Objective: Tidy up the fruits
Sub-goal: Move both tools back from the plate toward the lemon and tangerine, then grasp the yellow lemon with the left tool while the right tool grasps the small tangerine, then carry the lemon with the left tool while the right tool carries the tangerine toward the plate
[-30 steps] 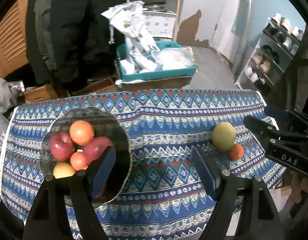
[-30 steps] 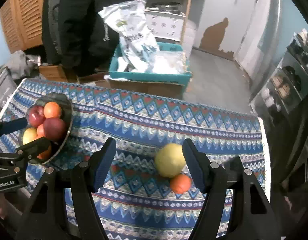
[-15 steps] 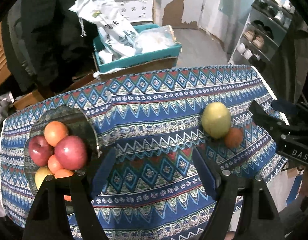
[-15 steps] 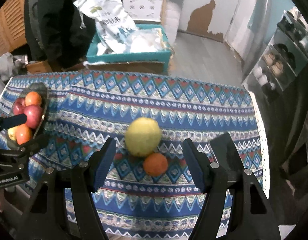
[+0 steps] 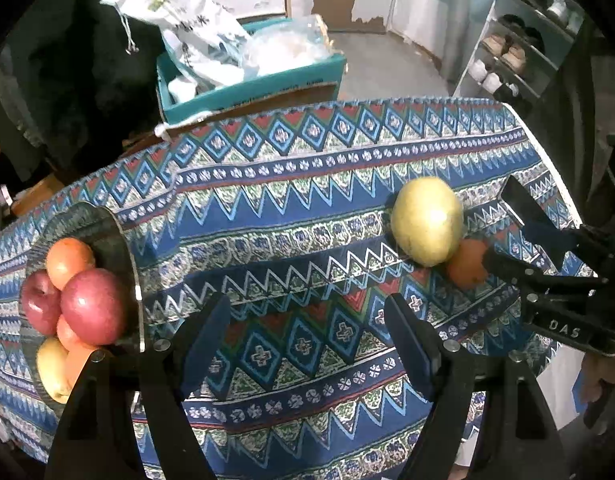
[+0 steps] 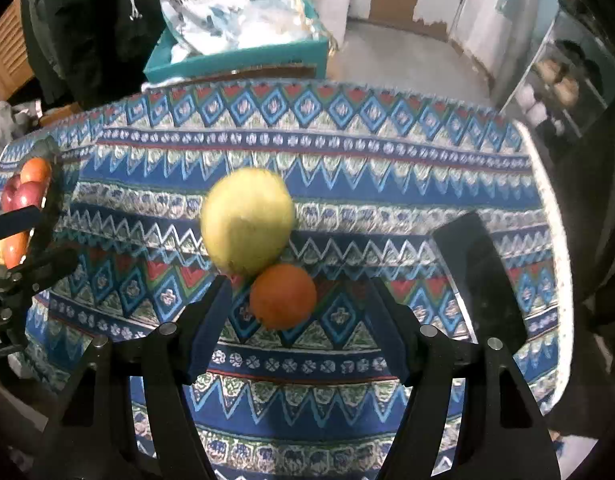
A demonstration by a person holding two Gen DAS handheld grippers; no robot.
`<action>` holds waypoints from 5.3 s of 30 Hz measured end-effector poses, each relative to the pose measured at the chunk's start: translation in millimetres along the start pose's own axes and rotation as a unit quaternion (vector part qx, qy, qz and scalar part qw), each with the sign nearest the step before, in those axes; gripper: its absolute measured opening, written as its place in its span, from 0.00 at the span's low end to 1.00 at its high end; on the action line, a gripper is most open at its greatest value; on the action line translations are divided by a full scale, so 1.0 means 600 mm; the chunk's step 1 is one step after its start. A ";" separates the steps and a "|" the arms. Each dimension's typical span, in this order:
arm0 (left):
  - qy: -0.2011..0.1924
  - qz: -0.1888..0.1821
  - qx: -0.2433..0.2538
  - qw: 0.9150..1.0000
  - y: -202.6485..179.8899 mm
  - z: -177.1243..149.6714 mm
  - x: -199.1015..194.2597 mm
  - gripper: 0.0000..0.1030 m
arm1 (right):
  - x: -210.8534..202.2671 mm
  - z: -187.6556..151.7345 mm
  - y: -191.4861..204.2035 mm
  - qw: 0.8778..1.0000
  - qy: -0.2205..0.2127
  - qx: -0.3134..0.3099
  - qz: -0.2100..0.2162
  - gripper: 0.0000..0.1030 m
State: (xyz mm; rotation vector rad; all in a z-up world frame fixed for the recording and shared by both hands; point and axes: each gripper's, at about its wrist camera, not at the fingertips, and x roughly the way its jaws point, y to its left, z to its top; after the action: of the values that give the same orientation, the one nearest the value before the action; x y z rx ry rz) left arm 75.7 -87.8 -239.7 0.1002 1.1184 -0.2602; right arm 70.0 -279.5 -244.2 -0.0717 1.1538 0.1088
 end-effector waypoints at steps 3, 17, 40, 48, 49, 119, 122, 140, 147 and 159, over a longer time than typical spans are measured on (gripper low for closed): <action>0.004 -0.010 -0.007 1.000 -0.002 0.000 0.010 0.78 | 0.018 -0.004 -0.002 1.000 0.011 -0.004 0.000 0.67; 0.021 -0.012 -0.006 1.000 -0.008 0.002 0.048 0.78 | 0.080 -0.006 0.005 0.999 0.042 -0.006 0.029 0.67; 0.022 -0.070 -0.008 0.997 -0.080 0.043 0.076 0.78 | 0.042 -0.016 -0.097 0.997 0.005 0.078 0.001 0.44; 0.023 -0.086 -0.001 0.996 -0.123 0.069 0.091 0.78 | 0.040 -0.015 -0.141 0.994 -0.003 0.112 0.003 0.44; 0.024 -0.086 0.002 0.996 -0.128 0.071 0.091 0.78 | 0.042 -0.013 -0.144 0.993 -0.004 0.114 0.012 0.44; -0.021 -0.063 -0.025 0.997 -0.091 0.076 0.008 0.68 | -0.062 0.029 -0.104 0.994 -0.079 0.080 -0.007 0.44; -0.031 -0.058 -0.025 0.997 -0.086 0.074 -0.012 0.68 | -0.076 0.034 -0.090 0.994 -0.088 0.069 -0.008 0.44; -0.077 -0.048 -0.036 0.995 -0.032 0.058 -0.109 0.68 | -0.145 0.059 0.000 0.992 -0.128 0.014 0.002 0.44; -0.090 -0.039 -0.054 0.994 0.016 0.041 -0.138 0.68 | -0.162 0.072 0.045 0.990 -0.140 -0.002 0.017 0.44; -0.098 -0.014 -0.105 0.989 0.123 0.007 -0.169 0.68 | -0.166 0.100 0.145 0.987 -0.146 -0.041 0.051 0.44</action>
State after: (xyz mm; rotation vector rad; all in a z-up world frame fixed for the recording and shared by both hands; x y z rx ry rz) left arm 56.6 -1.5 -150.5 -0.1263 0.9457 -0.1712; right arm 73.8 -191.4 -128.7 -0.0672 0.8604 0.2506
